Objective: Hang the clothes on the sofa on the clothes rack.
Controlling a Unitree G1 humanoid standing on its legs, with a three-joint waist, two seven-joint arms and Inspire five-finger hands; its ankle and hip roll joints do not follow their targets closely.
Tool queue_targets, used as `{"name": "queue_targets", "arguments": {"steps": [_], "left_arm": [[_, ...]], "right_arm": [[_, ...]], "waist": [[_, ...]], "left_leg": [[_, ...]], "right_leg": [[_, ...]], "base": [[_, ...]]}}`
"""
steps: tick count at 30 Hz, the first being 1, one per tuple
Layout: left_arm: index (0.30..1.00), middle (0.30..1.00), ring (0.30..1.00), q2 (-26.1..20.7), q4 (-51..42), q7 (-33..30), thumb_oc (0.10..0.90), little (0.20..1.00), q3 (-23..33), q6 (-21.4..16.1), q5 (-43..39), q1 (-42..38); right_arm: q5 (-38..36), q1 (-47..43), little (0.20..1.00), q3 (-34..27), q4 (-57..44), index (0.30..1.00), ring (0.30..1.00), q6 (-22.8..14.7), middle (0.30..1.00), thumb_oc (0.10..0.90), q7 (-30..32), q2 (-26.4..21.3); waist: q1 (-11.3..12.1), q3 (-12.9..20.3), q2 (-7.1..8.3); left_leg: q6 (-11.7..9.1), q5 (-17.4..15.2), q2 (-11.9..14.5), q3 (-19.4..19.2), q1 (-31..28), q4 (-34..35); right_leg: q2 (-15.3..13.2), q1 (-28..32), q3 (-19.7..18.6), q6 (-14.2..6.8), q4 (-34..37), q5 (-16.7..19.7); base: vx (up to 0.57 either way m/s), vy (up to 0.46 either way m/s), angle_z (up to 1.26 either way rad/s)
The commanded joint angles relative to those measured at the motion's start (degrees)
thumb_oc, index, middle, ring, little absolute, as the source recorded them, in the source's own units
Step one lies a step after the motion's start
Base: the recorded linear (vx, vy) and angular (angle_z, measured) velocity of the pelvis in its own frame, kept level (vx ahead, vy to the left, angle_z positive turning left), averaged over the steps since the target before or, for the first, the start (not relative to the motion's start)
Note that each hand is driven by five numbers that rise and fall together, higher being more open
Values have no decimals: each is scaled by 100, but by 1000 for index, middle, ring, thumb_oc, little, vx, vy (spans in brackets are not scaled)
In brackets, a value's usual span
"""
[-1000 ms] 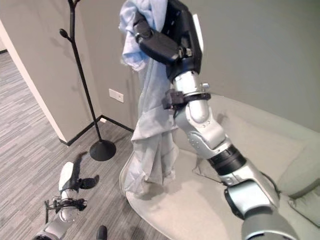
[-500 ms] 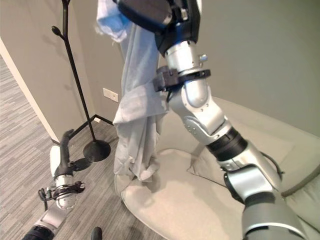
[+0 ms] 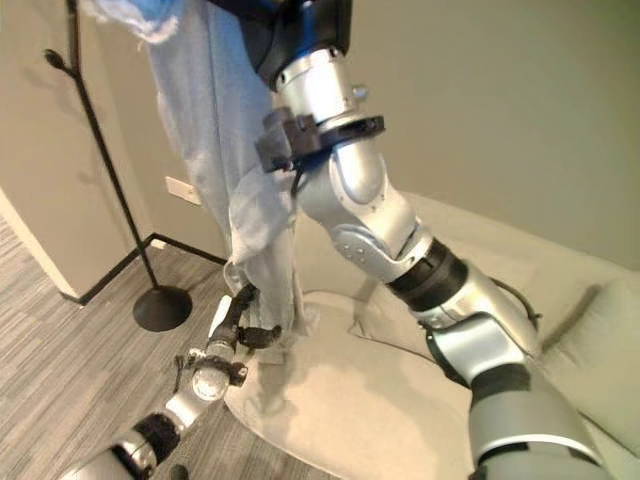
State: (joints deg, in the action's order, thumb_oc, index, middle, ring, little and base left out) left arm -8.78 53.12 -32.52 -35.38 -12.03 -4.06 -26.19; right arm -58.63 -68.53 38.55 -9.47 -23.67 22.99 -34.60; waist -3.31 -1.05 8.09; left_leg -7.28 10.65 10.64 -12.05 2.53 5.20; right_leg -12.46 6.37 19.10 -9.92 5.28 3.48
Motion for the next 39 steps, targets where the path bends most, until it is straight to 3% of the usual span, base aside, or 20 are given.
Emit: {"name": "queue_targets", "arguments": {"steps": [1, 7, 10, 11, 12, 13, 16, 17, 19, 20, 22, 28, 29, 30, 31, 33, 34, 35, 36, 39], "left_arm": [[300, 300, 300, 117, 452, -726, 400, 300, 71, -180, 264, -965], [300, 300, 300, -175, 643, -1259, 400, 300, 565, -278, 131, -884], [300, 300, 300, -575, 152, -1707, 400, 300, 872, -357, 271, -647], [300, 300, 300, -1194, -954, -2057, 400, 300, 1373, -361, 605, -169], [300, 300, 300, -1444, -1434, -2127, 400, 300, 1595, -349, 748, 64], [300, 300, 300, -2067, -2390, -2306, 400, 300, 2225, -195, 1192, 604], [300, 300, 300, -2782, -3442, -2522, 400, 300, 3406, 80, 1780, 1334], [300, 300, 300, -2792, -3478, -2511, 400, 300, 3421, 97, 1784, 1364], [300, 300, 300, -3463, -4390, -2775, 400, 300, 4827, 451, 2511, 1967], [300, 300, 300, -3466, -4432, -2761, 400, 300, 4844, 468, 2519, 2000], [300, 300, 300, -3930, -4994, -2736, 400, 300, 5485, 515, 2998, 2196], [300, 300, 300, -4506, -5691, -2518, 400, 300, 5984, 464, 3353, 2313], [300, 300, 300, -4676, -5825, -2516, 400, 300, 5994, 438, 3401, 2231], [300, 300, 300, -4837, -5844, -2515, 400, 300, 6073, 464, 3481, 2238], [300, 300, 300, -4785, -6035, -2549, 400, 300, 6028, 365, 3545, 2252], [300, 300, 300, -4747, -6026, -2585, 400, 300, 6051, 348, 3582, 2349], [300, 300, 300, -4704, -6043, -2594, 400, 300, 6059, 334, 3583, 2403], [300, 300, 300, -4580, -6085, -2598, 400, 300, 6182, 372, 3628, 2567], [300, 300, 300, -4294, -6072, -2495, 400, 300, 6357, 297, 3626, 2881], [300, 300, 300, -3688, -6274, -2396, 400, 300, 6472, 106, 3434, 3080]], "right_arm": [[-92, -853, 300, -192, -153, 300, 300, -1129, 300, 400, -305, -395], [-153, -453, 300, -228, -587, 300, 300, -1334, 300, 400, -411, -919], [-127, -196, 300, -380, -679, 300, 300, -1426, 300, 400, -414, -1309], [-53, 294, 300, -750, -786, 300, 300, -1458, 300, 400, -462, -1640], [-58, 473, 300, -863, -835, 300, 300, -1456, 300, 400, -508, -1761], [-109, 936, 300, -1155, -888, 300, 300, -1419, 300, 400, -682, -1929], [-158, 1568, 300, -1616, -1015, 300, 300, -1320, 300, 400, -939, -2147], [-160, 1593, 300, -1636, -1028, 300, 300, -1314, 300, 400, -944, -2136], [-111, 2498, 300, -2211, -1114, 300, 300, -1098, 300, 400, -1268, -2328], [-110, 2538, 300, -2242, -1136, 300, 300, -1090, 300, 400, -1271, -2317], [70, 3181, 300, -2690, -1223, 300, 300, -925, 300, 400, -1468, -2553], [501, 4566, 300, -3753, -1574, 300, 300, -640, 300, 400, -1639, -2763], [591, 4661, 300, -3778, -1607, 300, 300, -651, 300, 400, -1607, -2663], [775, 4725, 300, -3827, -1666, 300, 300, -667, 300, 400, -1486, -2489], [995, 4906, 300, -4032, -1778, 300, 300, -675, 300, 400, -1456, -2388], [1093, 5079, 300, -4217, -1795, 300, 300, -686, 300, 400, -1465, -2478], [1114, 5168, 300, -4309, -1797, 300, 300, -695, 300, 400, -1471, -2475], [1477, 5264, 300, -4341, -1801, 300, 300, -597, 300, 400, -1315, -2406], [1622, 5416, 300, -4448, -1795, 300, 300, -580, 300, 400, -1273, -2274], [2168, 5534, 300, -4485, -1704, 300, 300, -444, 300, 400, -1045, -2010]], "waist": [[295, 617, -96], [186, 666, -129], [244, 665, -144], [372, 638, -151], [409, 631, -141], [529, 583, -123], [668, 546, -75], [658, 561, -55], [859, 536, 52], [856, 545, 69], [973, 512, 136], [1030, 477, 331], [1038, 379, 286], [1046, 284, 192], [871, 175, 67], [796, 93, 26], [795, 63, 35], [847, -1, 81], [905, 89, 186], [1008, 242, 99]], "left_leg": [[-449, -691, 648, -129, -265, -20], [-464, -731, 665, -309, -368, -20], [-456, -755, 666, -319, -397, -20], [-441, -776, 657, -282, -381, -20], [-437, -785, 652, -267, -381, -20], [-428, -835, 653, -235, -418, -20], [-395, -888, 613, -210, -457, -20], [-386, -871, 599, -207, -438, -20], [-307, -964, 454, -197, -455, -20], [-304, -964, 448, -197, -454, -20], [-217, -1032, 274, -121, -384, -31], [14, -1131, -231, 157, -147, -20], [99, -1160, -376, 166, -136, -20], [228, -1235, -540, 155, -178, -20], [445, -1137, -724, 203, -101, -20], [537, -1012, -890, 194, -71, -20], [548, -992, -948, 192, -80, -20], [570, -888, -1110, 134, -50, -20], [518, -850, -1247, 123, -29, -50], [476, -765, -1172, 53, 138, -163]], "right_leg": [[-634, -417, 35, -358, -394, 38], [-645, -473, -105, -395, -339, 93], [-655, -436, -84, -411, -333, 85], [-658, -385, -17, -428, -325, 68], [-659, -357, 3, -431, -320, 64], [-656, -284, 51, -447, -320, 39], [-671, -238, 83, -477, -319, 45], [-683, -252, 83, -477, -313, 62], [-777, -232, 84, -508, -309, 143], [-784, -233, 84, -508, -309, 143], [-900, -244, 144, -508, -351, 276], [-1306, -353, 401, -508, -614, 879], [-1493, -510, 541, -508, -870, 1214], [-1595, -620, 713, -508, -1224, 1056], [-735, -876, 204, -221, -1868, -56], [385, -1019, -144, -51, -2145, -728], [702, -1098, -236, -38, -2246, -868], [1124, -1054, -257, 295, -2099, -1019], [1220, -591, -402, 611, -1284, -1152], [1308, -332, -629, 596, -510, -855]], "base": [[7, 11, -21], [13, 12, -20], [14, 21, -5], [15, 39, -3], [23, 65, 5], [13, 53, 8], [16, 68, 8], [7, 98, 7], [7, 153, 5], [-9, 133, 14], [-33, 156, 12], [-65, 185, 37], [-103, 333, 66], [-202, 611, 56], [-165, 571, 0], [-147, 286, 36], [-179, 141, 8], [-168, 37, -19], [-124, -12, -45], [-57, -66, -16]]}}
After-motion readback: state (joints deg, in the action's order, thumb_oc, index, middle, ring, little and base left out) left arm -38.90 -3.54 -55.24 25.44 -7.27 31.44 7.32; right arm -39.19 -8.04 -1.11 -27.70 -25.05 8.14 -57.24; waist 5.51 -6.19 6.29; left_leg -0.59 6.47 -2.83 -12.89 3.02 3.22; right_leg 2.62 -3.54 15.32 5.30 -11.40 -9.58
